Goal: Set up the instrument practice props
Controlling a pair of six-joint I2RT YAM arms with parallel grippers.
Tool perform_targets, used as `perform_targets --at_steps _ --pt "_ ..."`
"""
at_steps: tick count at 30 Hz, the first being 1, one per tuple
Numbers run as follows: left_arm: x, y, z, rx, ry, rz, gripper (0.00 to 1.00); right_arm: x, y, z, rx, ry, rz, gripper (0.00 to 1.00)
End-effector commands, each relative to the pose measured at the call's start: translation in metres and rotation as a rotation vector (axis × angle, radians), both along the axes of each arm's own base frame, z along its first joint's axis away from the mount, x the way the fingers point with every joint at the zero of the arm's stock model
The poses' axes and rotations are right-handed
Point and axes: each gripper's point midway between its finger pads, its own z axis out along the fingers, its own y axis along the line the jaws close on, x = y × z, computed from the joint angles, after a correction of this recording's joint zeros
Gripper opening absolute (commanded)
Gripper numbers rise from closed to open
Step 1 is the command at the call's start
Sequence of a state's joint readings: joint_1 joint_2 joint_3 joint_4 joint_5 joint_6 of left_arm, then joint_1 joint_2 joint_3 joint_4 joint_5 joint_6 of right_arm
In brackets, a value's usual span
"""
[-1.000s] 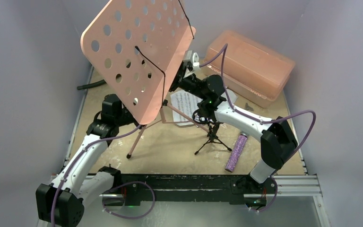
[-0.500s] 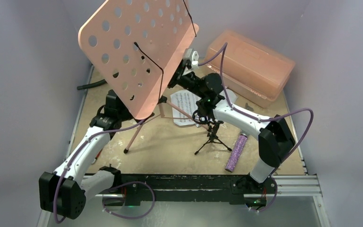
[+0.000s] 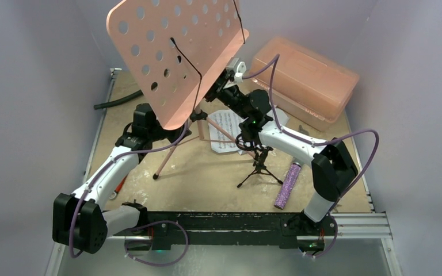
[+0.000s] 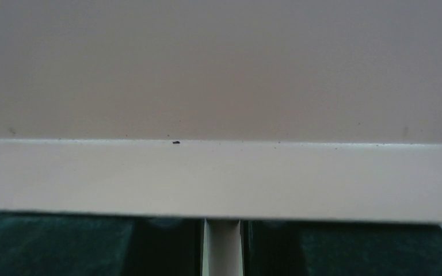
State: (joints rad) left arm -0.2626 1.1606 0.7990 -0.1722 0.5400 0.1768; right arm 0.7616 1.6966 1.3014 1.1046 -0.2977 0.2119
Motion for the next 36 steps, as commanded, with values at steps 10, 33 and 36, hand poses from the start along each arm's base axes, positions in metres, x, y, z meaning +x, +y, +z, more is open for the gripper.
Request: perform_targets --at_steps 10,33,36 --pt "0.027 0.003 0.027 -0.003 -0.170 0.034 0.00 -0.039 -0.028 0.005 0.033 -0.026 -0.004 0.80" --pt "0.004 0.008 0.026 0.001 -0.162 0.022 0.29 -0.042 -0.064 -0.113 -0.321 0.232 -0.030 0.95" --pt "0.002 0.008 0.024 0.002 -0.154 0.020 0.29 -0.036 -0.065 -0.125 -0.364 0.308 0.022 0.95"
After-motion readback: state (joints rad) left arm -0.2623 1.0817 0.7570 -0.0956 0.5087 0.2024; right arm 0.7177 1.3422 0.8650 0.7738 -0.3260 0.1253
